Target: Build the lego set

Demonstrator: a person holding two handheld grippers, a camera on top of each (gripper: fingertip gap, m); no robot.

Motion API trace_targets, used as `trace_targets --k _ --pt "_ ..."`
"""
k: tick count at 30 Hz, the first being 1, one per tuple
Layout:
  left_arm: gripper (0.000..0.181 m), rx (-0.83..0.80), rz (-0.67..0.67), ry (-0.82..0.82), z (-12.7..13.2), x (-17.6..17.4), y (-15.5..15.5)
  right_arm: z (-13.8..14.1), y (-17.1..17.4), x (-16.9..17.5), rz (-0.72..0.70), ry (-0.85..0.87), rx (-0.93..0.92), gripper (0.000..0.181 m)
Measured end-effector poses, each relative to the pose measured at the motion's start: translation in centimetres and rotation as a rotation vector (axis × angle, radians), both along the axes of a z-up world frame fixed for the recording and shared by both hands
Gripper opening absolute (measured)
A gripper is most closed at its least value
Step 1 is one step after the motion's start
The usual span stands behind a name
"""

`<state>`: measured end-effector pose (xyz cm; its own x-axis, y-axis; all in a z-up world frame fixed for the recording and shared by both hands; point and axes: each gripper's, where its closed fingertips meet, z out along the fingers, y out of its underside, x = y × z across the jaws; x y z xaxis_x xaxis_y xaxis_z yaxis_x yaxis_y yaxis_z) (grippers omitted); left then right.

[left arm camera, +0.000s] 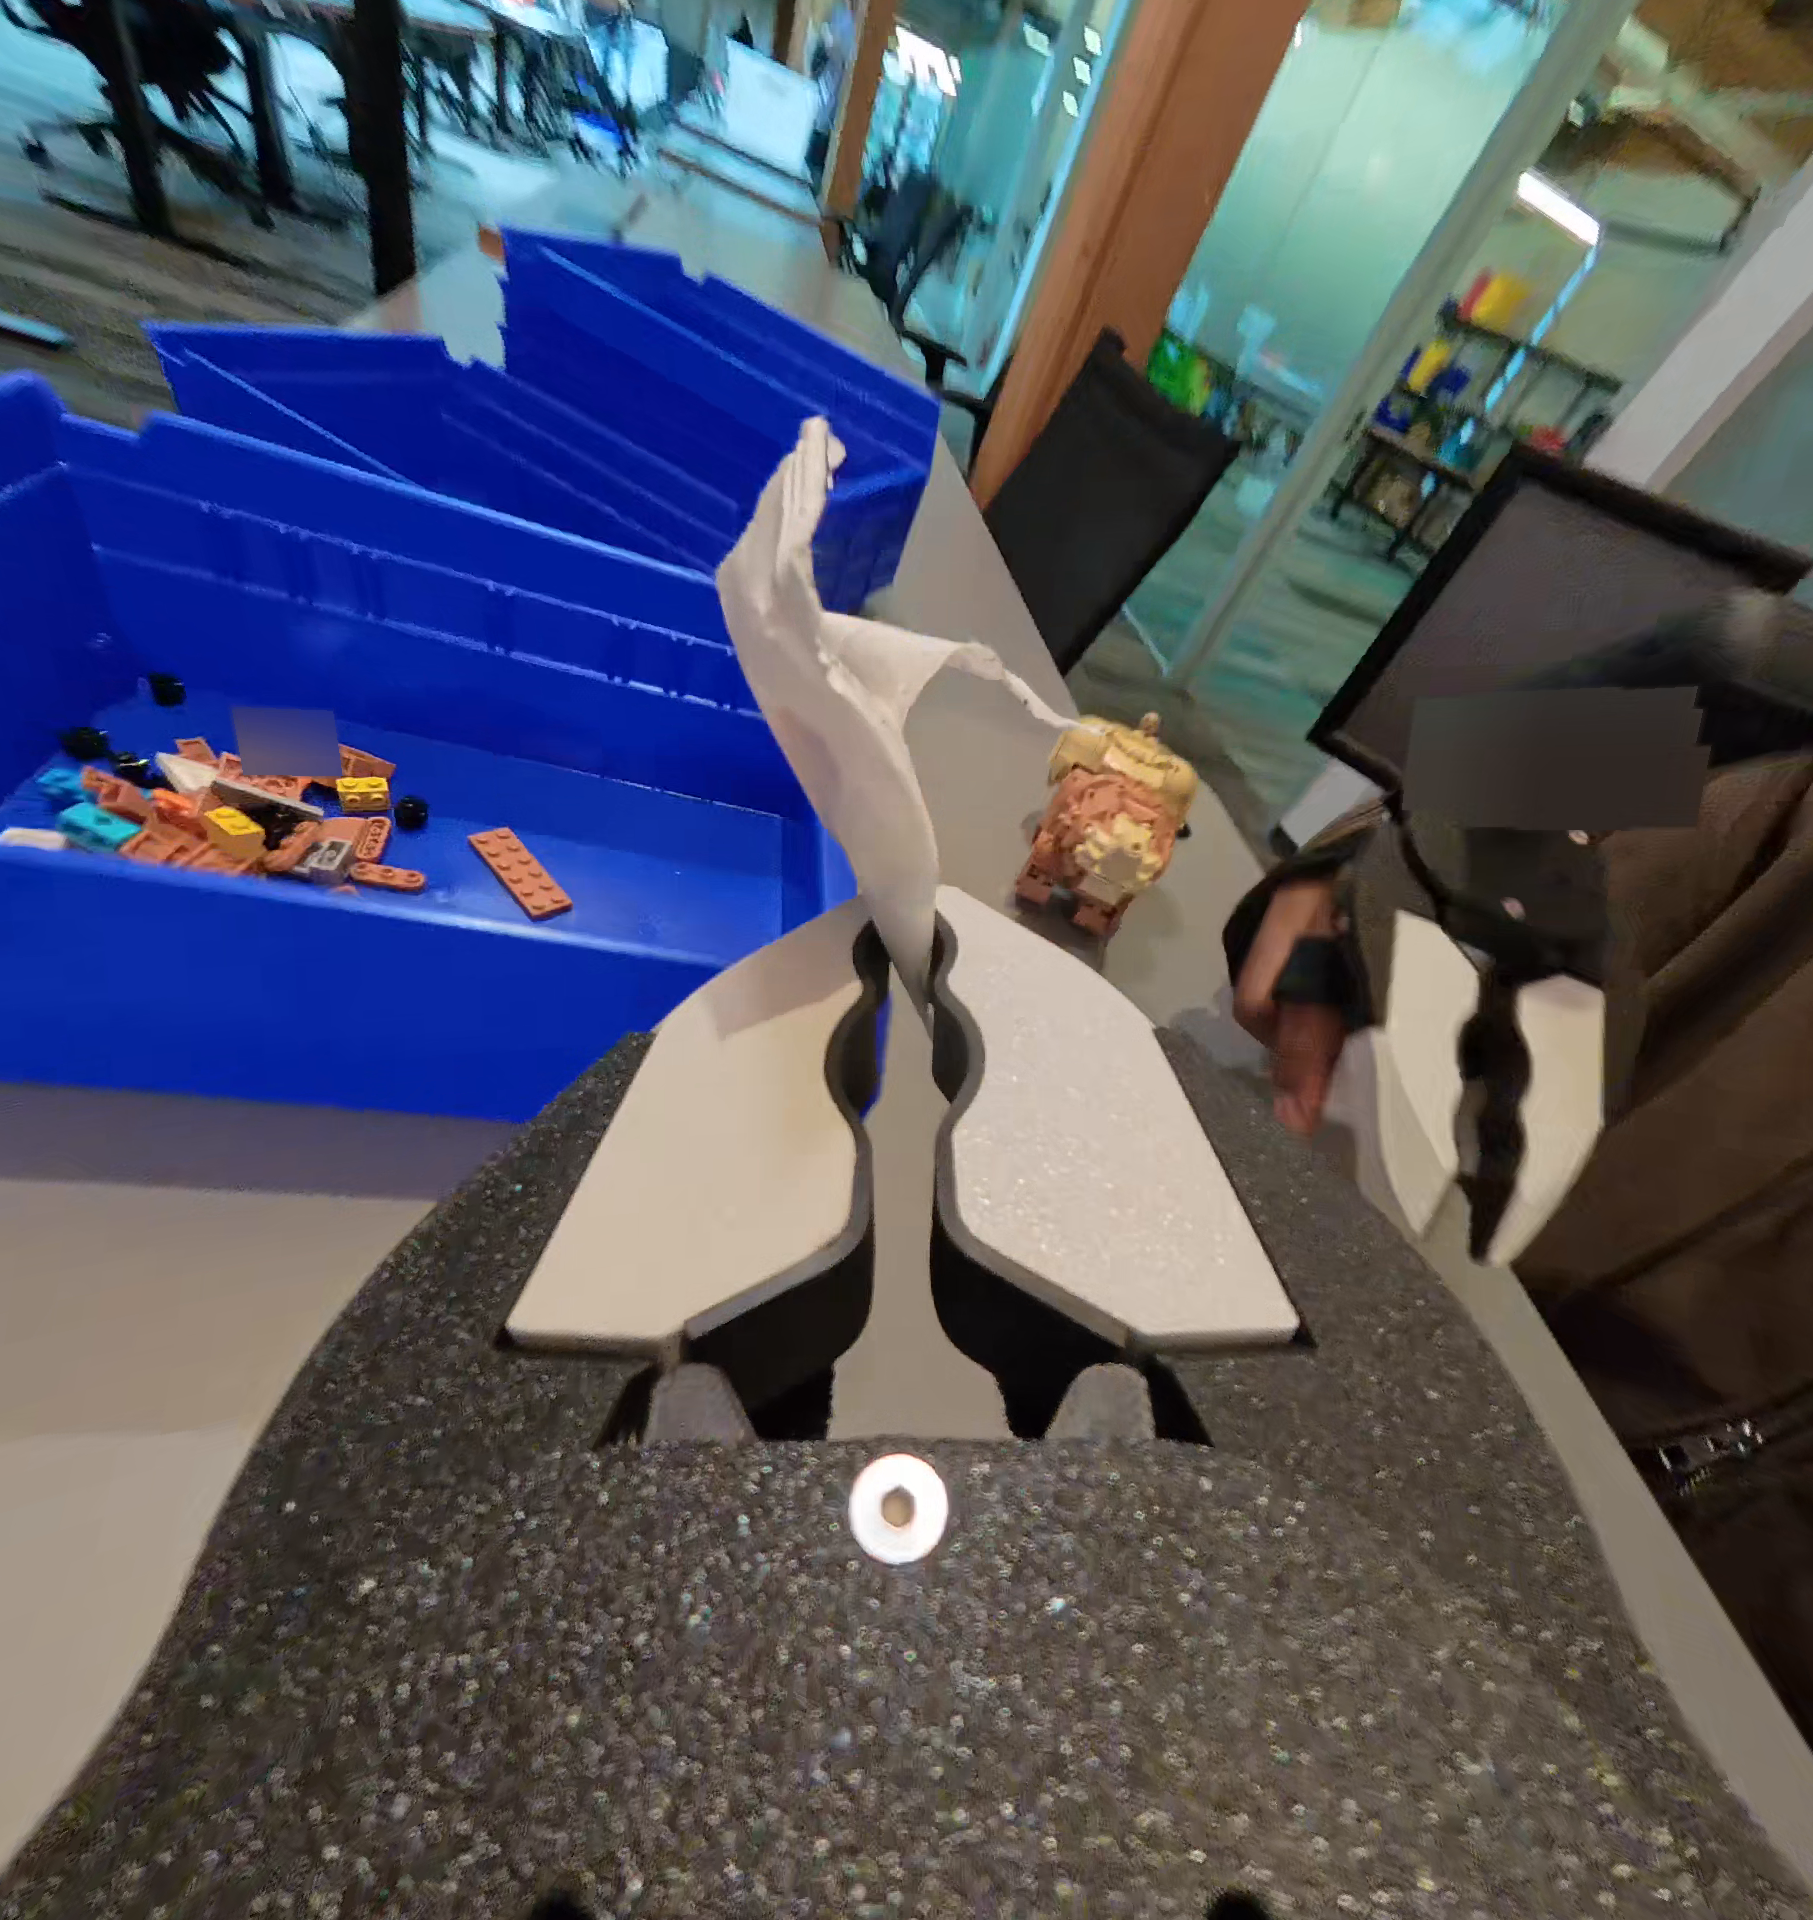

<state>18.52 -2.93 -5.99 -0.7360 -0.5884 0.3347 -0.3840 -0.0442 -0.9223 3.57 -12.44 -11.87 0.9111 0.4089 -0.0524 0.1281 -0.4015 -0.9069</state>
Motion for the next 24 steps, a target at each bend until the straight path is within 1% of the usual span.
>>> trace_targets --k 3,5,8,11,16,20,24 --pt "0.005 0.076 -0.084 0.057 -0.4 3.0 -1.2 -2.3 0.7 -1.2 0.057 -0.002 -0.048 0.016" --pt "0.005 0.125 -0.15 0.098 -0.8 4.3 -1.9 -3.3 1.1 -1.7 0.09 0.001 -0.072 0.016" --pt "0.005 0.196 -0.241 0.156 -1.6 6.0 -2.7 -4.4 1.7 -2.4 0.121 0.007 -0.098 0.016" --pt "0.005 0.253 -0.323 0.223 -2.6 7.2 -2.8 -4.8 2.2 -3.4 0.151 0.011 -0.109 0.015" --pt "0.005 0.385 -0.468 0.363 -4.0 7.8 -2.4 -5.5 3.2 -5.4 0.204 -0.031 -0.125 0.015" --pt "0.005 0.516 -0.519 0.464 -4.6 8.1 -1.8 -6.2 4.5 -7.0 0.247 -0.075 -0.132 0.015" --pt "0.005 0.663 -0.594 0.571 -5.3 7.8 -2.1 -5.9 5.9 -8.1 0.266 -0.069 -0.104 0.016"
